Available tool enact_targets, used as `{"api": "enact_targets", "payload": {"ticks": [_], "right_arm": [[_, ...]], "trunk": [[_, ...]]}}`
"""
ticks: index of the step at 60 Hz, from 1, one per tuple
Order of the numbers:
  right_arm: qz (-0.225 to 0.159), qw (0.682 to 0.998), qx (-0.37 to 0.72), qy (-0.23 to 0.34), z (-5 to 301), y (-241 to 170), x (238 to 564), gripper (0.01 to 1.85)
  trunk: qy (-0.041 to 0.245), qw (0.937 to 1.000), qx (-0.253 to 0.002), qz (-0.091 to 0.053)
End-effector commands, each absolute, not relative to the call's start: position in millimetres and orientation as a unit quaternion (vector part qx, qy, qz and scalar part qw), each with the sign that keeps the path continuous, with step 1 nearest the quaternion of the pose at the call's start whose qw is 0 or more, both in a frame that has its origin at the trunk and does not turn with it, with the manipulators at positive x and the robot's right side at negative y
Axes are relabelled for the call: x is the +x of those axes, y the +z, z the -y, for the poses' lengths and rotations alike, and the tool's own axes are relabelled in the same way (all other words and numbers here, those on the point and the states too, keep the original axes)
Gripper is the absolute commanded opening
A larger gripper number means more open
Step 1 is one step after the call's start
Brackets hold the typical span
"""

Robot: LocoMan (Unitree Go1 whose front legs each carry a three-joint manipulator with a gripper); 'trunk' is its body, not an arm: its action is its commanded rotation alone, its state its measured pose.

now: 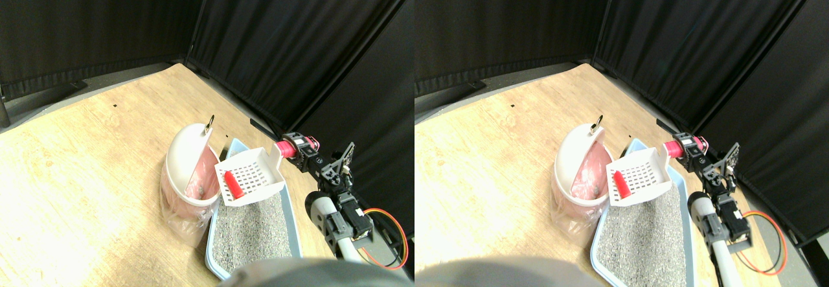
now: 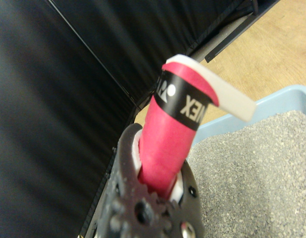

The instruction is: Scoop (unimanual)

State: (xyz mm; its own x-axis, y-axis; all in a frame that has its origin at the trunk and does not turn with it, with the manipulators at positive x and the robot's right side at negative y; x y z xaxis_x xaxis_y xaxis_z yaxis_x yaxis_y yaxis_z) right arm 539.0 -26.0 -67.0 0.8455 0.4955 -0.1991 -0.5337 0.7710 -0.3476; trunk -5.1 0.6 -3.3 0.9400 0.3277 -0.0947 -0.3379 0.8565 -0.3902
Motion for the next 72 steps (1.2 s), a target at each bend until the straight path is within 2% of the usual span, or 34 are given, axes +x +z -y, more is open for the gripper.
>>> {"api": "enact_targets", "payload": {"ticks": [1, 18, 43, 48, 50, 53, 72], "right_arm": [[-0.003, 0.939, -0.205, 0.276, 20.2, -49.6, 538.0, 0.06], [0.015, 0.931, -0.231, 0.282, 13.8, -35.3, 539.9, 0.06], [0.008, 0.922, -0.286, 0.261, 11.5, -29.4, 539.0, 0.06], [0.016, 0.92, -0.292, 0.26, 10.5, -25.9, 537.6, 0.16], [0.017, 0.92, -0.292, 0.26, 10.1, -25.3, 537.3, 0.16], [0.014, 0.92, -0.298, 0.255, 9.0, -22.6, 535.9, 0.06], [0.009, 0.918, -0.319, 0.235, 3.2, -11.4, 530.8, 0.06]], "trunk": [[0.183, 0.9474, -0.263, -0.008], [0.183, 0.9467, -0.265, -0.006], [0.182, 0.9472, -0.264, -0.003], [0.183, 0.9473, -0.263, -0.002], [0.182, 0.9474, -0.263, -0.002], [0.182, 0.9476, -0.262, -0.003], [0.182, 0.9474, -0.263, 0.0]]}}
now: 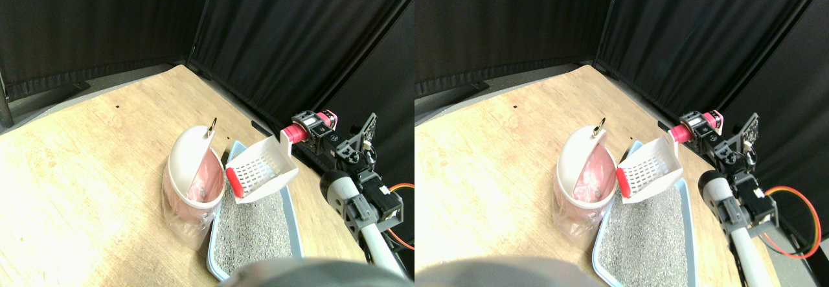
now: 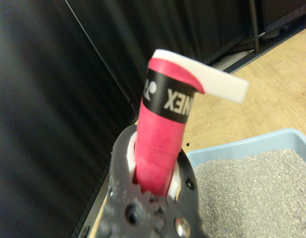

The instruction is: Scoop (unimanual)

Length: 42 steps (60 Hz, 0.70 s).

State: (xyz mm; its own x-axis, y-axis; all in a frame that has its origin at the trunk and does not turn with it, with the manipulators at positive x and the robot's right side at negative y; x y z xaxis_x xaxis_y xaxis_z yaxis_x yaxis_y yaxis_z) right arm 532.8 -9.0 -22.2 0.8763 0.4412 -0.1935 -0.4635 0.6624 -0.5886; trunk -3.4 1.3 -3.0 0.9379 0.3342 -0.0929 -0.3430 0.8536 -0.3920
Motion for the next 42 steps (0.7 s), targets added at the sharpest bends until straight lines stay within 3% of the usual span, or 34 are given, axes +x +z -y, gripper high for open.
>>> {"api": "enact_targets", "payload": {"ticks": [1, 19, 35, 42], "right_arm": [[0.011, 0.919, -0.316, 0.235, 2.8, -11.1, 530.5, 0.06], [0.007, 0.919, -0.317, 0.234, -0.3, -11.7, 529.2, 0.06], [0.002, 0.927, -0.303, 0.222, 6.9, -16.4, 530.7, 0.06], [0.02, 0.934, -0.273, 0.23, 17.1, -23.8, 534.7, 0.06]], "trunk": [[0.182, 0.9474, -0.264, 0.0], [0.182, 0.9473, -0.264, 0.001], [0.173, 0.9522, -0.252, -0.003], [0.167, 0.955, -0.245, -0.005]]}}
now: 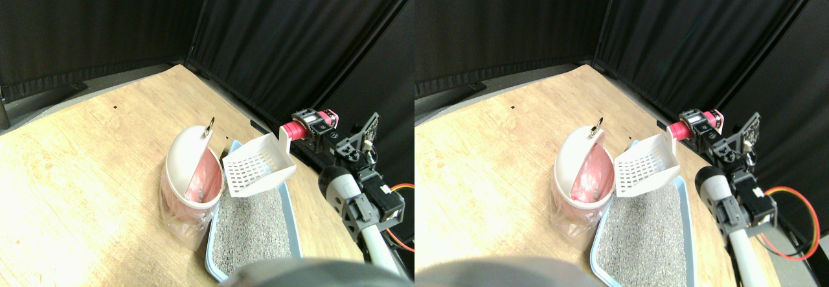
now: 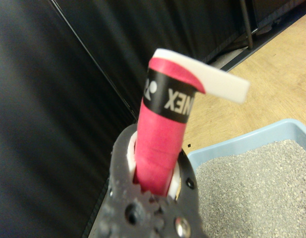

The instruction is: Scoop (unimanual)

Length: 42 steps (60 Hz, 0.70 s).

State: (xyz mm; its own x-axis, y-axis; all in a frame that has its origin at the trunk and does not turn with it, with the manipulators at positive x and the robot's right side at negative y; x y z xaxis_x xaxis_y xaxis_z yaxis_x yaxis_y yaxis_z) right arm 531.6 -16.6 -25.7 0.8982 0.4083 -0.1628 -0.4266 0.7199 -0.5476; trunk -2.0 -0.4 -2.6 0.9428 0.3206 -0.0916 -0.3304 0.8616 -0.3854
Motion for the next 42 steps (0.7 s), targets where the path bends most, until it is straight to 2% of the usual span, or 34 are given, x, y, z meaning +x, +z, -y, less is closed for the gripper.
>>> {"api": "enact_targets", "payload": {"ticks": [1, 4, 6, 14, 23, 36, 42], "right_arm": [[0.021, 0.935, -0.267, 0.232, 18.7, -24.9, 535.5, 0.06], [0.025, 0.944, -0.235, 0.231, 28.9, -30.2, 540.1, 0.16], [0.026, 0.95, -0.217, 0.222, 33.6, -32.2, 541.6, 0.06], [0.036, 0.972, -0.134, 0.192, 54.8, -39.9, 545.1, 0.06], [0.06, 0.982, -0.081, 0.162, 79.9, -48.0, 548.3, 0.06], [0.064, 0.992, 0.002, 0.107, 117.5, -58.2, 549.1, 0.06], [0.063, 0.992, 0.023, 0.103, 132.0, -63.8, 547.5, 0.06]], "trunk": [[0.166, 0.9553, -0.244, -0.005], [0.163, 0.9566, -0.242, -0.007], [0.161, 0.9578, -0.238, -0.008], [0.152, 0.9623, -0.225, -0.01], [0.137, 0.9691, -0.205, -0.014], [0.11, 0.9786, -0.173, -0.019], [0.099, 0.9821, -0.159, -0.023]]}}
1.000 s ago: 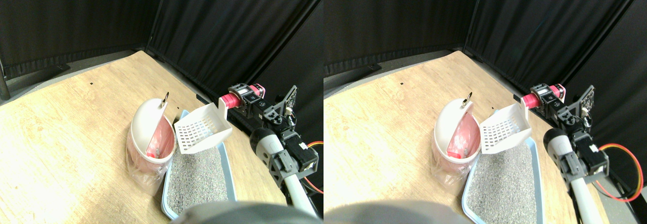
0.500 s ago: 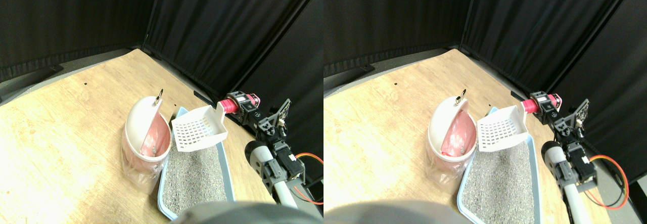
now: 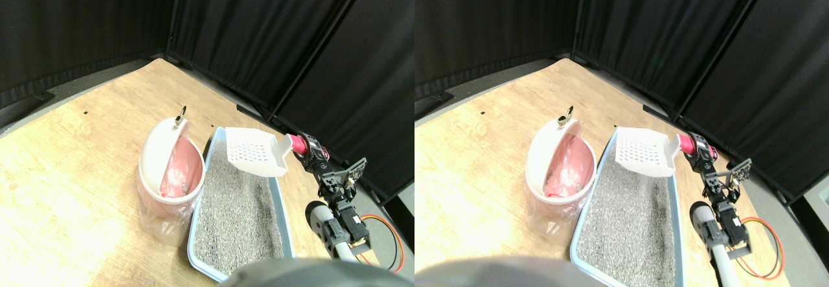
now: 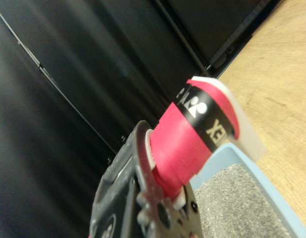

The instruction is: Scoop (unimanual)

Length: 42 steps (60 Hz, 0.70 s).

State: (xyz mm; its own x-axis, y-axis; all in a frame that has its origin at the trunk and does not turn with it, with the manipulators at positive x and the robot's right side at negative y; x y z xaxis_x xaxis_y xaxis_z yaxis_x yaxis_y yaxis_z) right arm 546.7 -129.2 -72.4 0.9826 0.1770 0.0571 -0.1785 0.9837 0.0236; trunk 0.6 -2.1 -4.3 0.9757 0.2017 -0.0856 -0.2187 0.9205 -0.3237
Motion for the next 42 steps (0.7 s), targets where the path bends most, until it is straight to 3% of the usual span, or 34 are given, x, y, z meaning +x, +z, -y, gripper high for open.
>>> {"api": "enact_targets", "payload": {"ticks": [1, 7, 9, 15, 19, 20, 23, 42], "right_arm": [[0.063, 0.993, 0.035, 0.098, 137.2, -66.2, 546.9, 0.06], [0.072, 0.99, 0.054, 0.107, 150.6, -74.3, 546.0, 0.06], [0.07, 0.991, 0.077, 0.082, 156.8, -77.7, 544.2, 0.06], [0.068, 0.991, 0.084, 0.08, 166.6, -83.6, 542.6, 0.06], [0.059, 0.991, 0.096, 0.07, 177.5, -90.6, 540.7, 0.06], [0.041, 0.993, 0.096, 0.05, 182.0, -93.8, 538.9, 0.06], [0.055, 0.993, 0.1, 0.038, 182.0, -95.0, 534.0, 0.06], [0.051, 0.99, 0.126, 0.05, 200.4, -119.6, 524.3, 0.06]], "trunk": [[0.097, 0.9825, -0.157, -0.023], [0.087, 0.9854, -0.144, -0.026], [0.084, 0.9864, -0.139, -0.027], [0.075, 0.9883, -0.129, -0.029], [0.069, 0.9896, -0.122, -0.03], [0.068, 0.99, -0.12, -0.031], [0.065, 0.9905, -0.118, -0.031], [0.053, 0.9925, -0.105, -0.035]]}}
